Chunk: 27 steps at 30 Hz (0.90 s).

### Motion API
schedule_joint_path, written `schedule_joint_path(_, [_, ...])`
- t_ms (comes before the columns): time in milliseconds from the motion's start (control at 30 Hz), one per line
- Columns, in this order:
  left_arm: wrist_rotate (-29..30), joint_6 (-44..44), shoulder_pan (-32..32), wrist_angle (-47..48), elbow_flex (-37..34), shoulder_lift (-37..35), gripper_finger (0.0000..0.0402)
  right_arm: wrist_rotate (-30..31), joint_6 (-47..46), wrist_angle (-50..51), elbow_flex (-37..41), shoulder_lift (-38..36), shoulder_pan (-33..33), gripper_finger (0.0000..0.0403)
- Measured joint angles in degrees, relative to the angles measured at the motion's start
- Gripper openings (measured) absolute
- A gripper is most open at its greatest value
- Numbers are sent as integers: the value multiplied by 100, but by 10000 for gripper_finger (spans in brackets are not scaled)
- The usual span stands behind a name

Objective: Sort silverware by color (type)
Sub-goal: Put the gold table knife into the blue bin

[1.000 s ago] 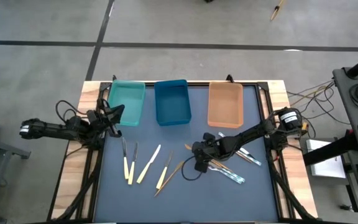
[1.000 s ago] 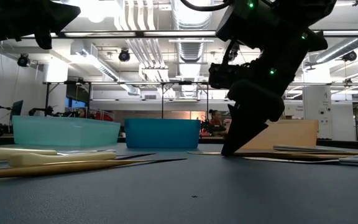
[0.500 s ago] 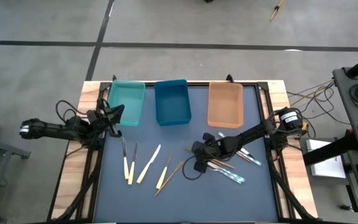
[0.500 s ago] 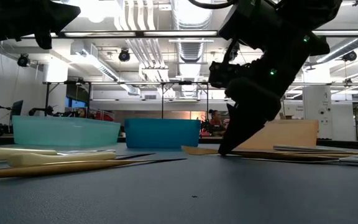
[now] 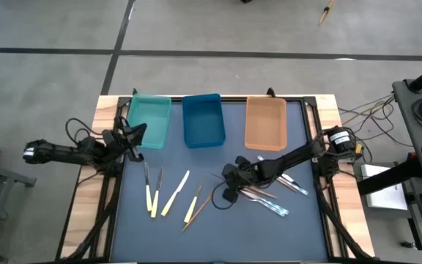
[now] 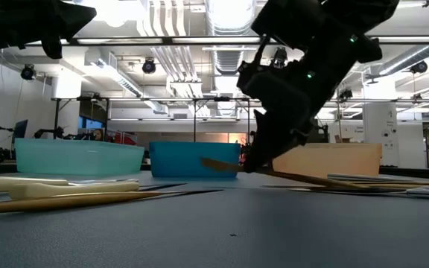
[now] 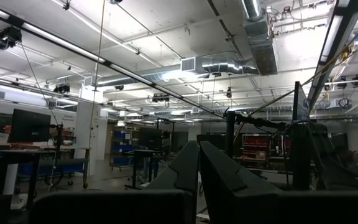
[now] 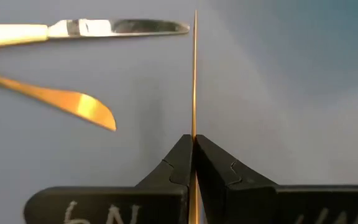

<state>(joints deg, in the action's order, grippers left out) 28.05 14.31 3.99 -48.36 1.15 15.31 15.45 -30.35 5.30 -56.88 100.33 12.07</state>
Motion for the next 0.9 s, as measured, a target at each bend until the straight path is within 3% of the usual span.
schedule_joint_path(367, [0,0,1,1,0,0,0,108,-261,-171,-537,-4,-368,8])
schedule_joint_path(900, [0,0,0,0,0,-2,0,-296,1089,-277,-1841,-4,-1327,8])
